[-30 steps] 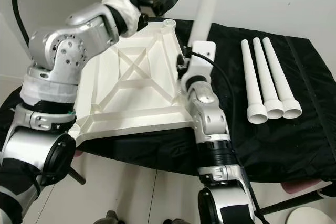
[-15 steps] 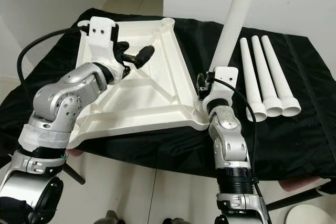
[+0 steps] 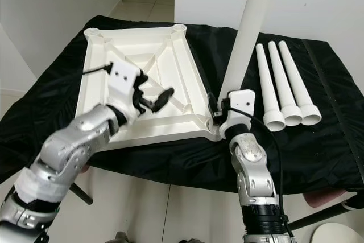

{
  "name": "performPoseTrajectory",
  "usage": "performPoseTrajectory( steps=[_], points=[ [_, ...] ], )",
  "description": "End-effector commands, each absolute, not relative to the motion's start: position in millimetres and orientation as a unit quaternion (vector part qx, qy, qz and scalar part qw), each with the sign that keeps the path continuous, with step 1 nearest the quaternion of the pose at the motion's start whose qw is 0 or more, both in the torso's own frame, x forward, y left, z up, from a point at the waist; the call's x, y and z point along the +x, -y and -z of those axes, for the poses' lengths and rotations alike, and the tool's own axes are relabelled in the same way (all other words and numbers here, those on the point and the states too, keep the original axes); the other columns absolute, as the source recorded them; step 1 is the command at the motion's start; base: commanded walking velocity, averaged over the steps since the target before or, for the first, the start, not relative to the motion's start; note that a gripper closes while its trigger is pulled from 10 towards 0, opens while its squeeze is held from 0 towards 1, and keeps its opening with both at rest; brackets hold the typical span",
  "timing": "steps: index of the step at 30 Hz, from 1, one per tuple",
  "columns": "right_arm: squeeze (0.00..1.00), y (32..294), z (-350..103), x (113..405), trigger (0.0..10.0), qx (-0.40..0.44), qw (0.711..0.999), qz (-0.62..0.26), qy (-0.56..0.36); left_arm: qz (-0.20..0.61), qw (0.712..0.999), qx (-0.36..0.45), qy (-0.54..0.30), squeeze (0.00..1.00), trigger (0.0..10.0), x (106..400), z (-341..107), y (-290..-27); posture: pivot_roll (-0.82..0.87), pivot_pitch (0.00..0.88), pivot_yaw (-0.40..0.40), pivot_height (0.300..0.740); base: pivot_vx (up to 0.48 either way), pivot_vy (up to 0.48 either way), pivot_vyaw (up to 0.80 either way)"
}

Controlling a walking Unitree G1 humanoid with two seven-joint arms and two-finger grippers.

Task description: Building children table

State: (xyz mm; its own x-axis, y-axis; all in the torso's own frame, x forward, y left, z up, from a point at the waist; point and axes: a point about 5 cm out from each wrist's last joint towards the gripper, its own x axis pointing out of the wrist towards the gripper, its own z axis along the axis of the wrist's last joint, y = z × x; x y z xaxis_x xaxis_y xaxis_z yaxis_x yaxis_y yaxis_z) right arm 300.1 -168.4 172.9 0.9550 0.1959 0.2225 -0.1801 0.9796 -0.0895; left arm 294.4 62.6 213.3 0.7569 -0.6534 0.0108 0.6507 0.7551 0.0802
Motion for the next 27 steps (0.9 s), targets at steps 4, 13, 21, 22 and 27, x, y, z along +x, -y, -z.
performPoseTrajectory(
  steps=[4,13,21,22,27],
  points=[
    [0.0,171.1,-158.7,299.6,10.0,-0.044,0.989,-0.109,0.094,0.485,0.873,0.06,0.014,0.0,10.0,277.4,-207.1,-52.3,0.01,0.093,0.018,0.74,0.0,0.0,0.0],
    [0.0,173.1,-151.7,308.3,10.0,-0.043,0.987,-0.121,0.096,0.493,0.867,0.073,0.011,0.0,10.0,268.3,-200.7,-52.8,0.03,0.107,0.029,0.74,0.0,0.0,0.0],
    [0.0,167.6,-154.0,314.2,10.0,-0.052,0.981,-0.151,0.107,0.501,0.862,0.08,0.006,0.0,10.0,263.1,-198.4,-52.5,0.03,0.116,0.034,0.74,0.0,0.0,0.0],
    [0.0,164.2,-154.4,314.0,10.0,-0.064,0.976,-0.173,0.112,0.504,0.86,0.083,0.003,0.0,10.0,261.5,-197.7,-53.2,0.04,0.12,0.035,0.74,0.0,0.0,0.0],
    [0.0,160.0,-151.4,308.4,10.0,-0.099,0.965,-0.212,0.118,0.503,0.86,0.085,0.001,0.0,10.0,260.6,-197.7,-55.3,0.04,0.125,0.035,0.74,0.0,0.0,0.0]
  ],
)
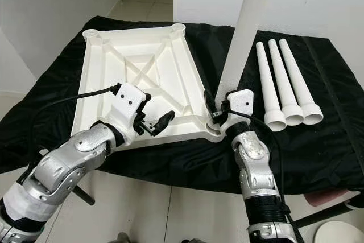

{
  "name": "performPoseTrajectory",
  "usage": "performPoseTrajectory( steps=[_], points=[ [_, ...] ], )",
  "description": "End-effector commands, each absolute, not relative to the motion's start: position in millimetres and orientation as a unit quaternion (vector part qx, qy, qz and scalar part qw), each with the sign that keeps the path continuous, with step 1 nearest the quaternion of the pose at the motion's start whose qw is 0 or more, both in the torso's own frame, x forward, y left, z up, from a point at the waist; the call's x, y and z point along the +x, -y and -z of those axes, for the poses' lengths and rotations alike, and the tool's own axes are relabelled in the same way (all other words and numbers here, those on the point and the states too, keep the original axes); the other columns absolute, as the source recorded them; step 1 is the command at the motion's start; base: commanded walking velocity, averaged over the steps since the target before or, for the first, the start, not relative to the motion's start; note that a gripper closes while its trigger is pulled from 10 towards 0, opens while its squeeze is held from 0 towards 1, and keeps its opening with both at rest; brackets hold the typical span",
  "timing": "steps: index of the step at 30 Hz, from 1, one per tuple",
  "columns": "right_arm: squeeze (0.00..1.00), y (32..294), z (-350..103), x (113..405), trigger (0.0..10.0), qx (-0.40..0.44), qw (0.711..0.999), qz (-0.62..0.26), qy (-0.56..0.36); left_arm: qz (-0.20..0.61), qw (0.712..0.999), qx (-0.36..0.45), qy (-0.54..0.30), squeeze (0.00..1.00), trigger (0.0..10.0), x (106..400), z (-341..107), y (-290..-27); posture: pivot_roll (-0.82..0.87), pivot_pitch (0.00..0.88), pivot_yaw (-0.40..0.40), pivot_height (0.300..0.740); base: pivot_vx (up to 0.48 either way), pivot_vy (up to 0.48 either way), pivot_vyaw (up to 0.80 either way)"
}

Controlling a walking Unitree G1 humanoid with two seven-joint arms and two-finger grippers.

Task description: Building children table

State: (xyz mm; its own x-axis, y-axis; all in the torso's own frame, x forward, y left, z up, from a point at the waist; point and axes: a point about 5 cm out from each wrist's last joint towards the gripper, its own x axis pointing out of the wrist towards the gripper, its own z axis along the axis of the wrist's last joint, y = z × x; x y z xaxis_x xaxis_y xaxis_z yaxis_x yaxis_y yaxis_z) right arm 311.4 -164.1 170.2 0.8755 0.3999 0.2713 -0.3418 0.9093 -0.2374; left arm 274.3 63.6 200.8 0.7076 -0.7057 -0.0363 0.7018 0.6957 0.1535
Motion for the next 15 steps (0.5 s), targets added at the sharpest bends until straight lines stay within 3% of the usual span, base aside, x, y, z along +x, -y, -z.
performPoseTrajectory(
  steps=[1,15],
  points=[
    [0.0,160.0,-151.4,308.4,10.0,-0.099,0.965,-0.212,0.118,0.503,0.86,0.085,0.001,0.0,10.0,260.6,-197.7,-55.3,0.04,0.125,0.035,0.74,0.0,0.0,0.0],
    [0.0,170.1,-134.3,294.8,10.0,-0.134,0.953,-0.252,0.103,0.5,0.861,0.093,0.003,0.0,10.0,260.5,-201.0,-60.0,0.05,0.129,0.039,0.74,0.0,0.0,0.0]
  ],
)
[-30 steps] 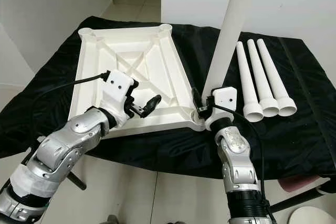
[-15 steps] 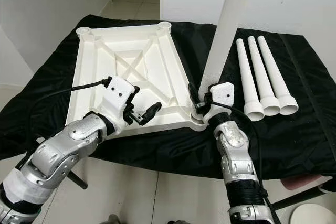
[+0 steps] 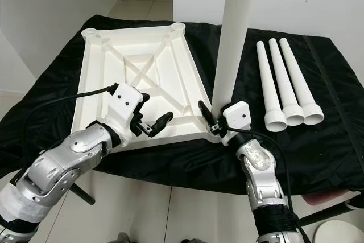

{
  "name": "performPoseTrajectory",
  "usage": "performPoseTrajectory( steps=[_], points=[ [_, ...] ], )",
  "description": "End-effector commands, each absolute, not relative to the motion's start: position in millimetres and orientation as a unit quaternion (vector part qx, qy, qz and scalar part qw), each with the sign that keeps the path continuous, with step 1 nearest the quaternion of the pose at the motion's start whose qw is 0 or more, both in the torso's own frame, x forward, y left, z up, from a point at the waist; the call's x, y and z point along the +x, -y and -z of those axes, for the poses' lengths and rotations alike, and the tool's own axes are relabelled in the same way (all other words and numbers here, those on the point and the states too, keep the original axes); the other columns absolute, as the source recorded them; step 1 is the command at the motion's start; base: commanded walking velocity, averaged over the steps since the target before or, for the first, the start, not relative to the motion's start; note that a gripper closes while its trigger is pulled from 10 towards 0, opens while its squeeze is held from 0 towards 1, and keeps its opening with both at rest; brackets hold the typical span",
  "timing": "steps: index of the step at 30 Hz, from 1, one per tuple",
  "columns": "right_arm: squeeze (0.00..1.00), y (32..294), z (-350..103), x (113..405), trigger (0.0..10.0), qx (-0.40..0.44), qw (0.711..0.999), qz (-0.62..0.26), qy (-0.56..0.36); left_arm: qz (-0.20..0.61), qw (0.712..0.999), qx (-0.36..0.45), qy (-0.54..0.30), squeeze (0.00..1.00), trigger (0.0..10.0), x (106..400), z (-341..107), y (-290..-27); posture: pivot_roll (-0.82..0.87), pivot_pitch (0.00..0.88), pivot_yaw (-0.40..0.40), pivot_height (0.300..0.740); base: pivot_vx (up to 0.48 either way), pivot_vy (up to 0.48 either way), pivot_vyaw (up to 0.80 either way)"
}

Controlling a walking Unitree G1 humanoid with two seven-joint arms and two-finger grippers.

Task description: Building children table

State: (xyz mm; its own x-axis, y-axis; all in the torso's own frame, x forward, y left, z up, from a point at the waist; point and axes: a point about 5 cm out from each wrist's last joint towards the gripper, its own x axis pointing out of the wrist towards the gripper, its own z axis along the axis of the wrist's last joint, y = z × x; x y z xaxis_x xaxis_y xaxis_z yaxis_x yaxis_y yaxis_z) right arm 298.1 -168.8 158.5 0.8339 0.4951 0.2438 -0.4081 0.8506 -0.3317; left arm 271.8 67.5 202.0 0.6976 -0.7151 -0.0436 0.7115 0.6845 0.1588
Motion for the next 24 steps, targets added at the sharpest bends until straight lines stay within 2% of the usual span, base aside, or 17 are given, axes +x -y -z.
performPoseTrajectory(
  steps=[1,7,11,24],
  points=[
    [0.0,170.0,-134.3,294.7,10.0,-0.135,0.952,-0.254,0.104,0.5,0.861,0.094,0.003,0.0,10.0,260.6,-201.2,-60.2,0.05,0.129,0.039,0.74,0.0,0.0,0.0],
    [0.0,165.7,-132.5,297.6,10.0,-0.111,0.95,-0.275,0.093,0.498,0.861,0.097,0.005,0.0,10.0,261.8,-202.4,-61.1,0.05,0.129,0.041,0.74,0.0,0.0,0.0],
    [0.0,158.1,-133.6,303.7,10.0,-0.055,0.953,-0.289,0.077,0.499,0.861,0.098,0.005,0.0,10.0,261.9,-203.5,-61.5,0.06,0.13,0.038,0.74,0.0,0.0,0.0],
    [0.0,156.0,-126.3,310.2,10.0,-0.035,0.956,-0.29,0.032,0.495,0.863,0.101,0.007,0.0,10.0,261.2,-204.1,-63.8,0.07,0.126,0.03,0.74,0.0,0.0,0.0]
  ],
)
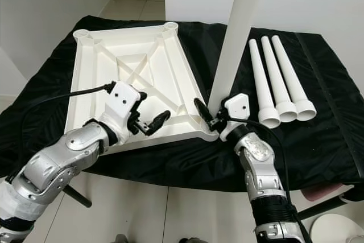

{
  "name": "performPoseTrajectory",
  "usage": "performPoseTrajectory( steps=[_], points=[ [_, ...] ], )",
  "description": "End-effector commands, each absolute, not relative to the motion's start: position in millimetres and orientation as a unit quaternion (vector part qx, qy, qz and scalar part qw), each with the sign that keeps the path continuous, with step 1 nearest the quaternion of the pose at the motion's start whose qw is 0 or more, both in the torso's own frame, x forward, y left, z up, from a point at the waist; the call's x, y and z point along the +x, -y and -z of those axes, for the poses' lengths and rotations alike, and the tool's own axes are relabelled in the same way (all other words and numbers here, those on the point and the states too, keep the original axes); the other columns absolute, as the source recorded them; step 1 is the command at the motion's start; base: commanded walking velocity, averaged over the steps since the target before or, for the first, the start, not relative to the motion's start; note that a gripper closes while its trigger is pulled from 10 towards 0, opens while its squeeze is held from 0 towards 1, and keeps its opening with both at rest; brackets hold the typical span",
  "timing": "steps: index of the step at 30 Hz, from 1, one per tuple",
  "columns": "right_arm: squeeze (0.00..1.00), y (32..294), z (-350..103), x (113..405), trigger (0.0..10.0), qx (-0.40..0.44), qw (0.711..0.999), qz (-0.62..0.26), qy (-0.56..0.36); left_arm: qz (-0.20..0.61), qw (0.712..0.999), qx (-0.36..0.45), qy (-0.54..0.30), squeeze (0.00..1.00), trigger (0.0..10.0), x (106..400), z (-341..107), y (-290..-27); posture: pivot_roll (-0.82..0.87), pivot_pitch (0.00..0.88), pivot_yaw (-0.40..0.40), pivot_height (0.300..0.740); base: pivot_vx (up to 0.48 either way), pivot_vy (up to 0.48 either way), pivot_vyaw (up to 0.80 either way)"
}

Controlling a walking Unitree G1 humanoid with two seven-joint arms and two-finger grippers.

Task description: Building children table

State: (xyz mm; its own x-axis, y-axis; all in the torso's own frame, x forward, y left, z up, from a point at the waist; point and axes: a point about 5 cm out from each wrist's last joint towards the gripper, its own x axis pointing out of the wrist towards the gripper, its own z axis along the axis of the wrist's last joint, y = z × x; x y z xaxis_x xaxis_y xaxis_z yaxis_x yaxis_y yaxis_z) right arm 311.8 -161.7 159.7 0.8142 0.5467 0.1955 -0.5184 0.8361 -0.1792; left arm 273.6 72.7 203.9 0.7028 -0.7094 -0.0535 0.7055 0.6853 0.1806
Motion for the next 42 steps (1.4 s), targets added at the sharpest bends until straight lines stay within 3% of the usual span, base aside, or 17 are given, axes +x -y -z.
performPoseTrajectory(
  steps=[1,11,22,31,42],
  points=[
    [0.0,156.0,-126.3,310.2,10.0,-0.035,0.956,-0.29,0.032,0.495,0.863,0.101,0.007,0.0,10.0,261.2,-204.1,-63.8,0.07,0.126,0.03,0.74,0.0,0.0,0.0],
    [0.0,163.3,-120.7,315.8,10.0,0.031,0.97,-0.24,-0.005,0.495,0.863,0.105,0.009,0.0,10.0,260.0,-203.5,-64.3,0.07,0.113,0.021,0.74,0.0,0.0,0.0],
    [0.0,156.1,-122.9,312.2,10.0,0.017,0.975,-0.222,0.01,0.491,0.865,0.103,0.007,0.0,10.0,260.1,-203.3,-65.7,0.07,0.121,0.015,0.74,0.0,0.0,0.0],
    [0.0,124.8,-133.8,308.1,10.0,0.083,0.991,-0.107,0.025,0.488,0.867,0.1,0.005,0.0,10.0,259.2,-200.3,-64.4,0.07,0.116,-0.004,0.74,0.0,0.0,0.0],
    [0.0,116.1,-137.0,307.6,10.0,0.094,0.995,0.016,0.033,0.489,0.867,0.095,0.006,0.0,10.0,260.5,-200.0,-62.7,0.05,0.112,-0.016,0.74,0.0,0.0,0.0]
  ],
)
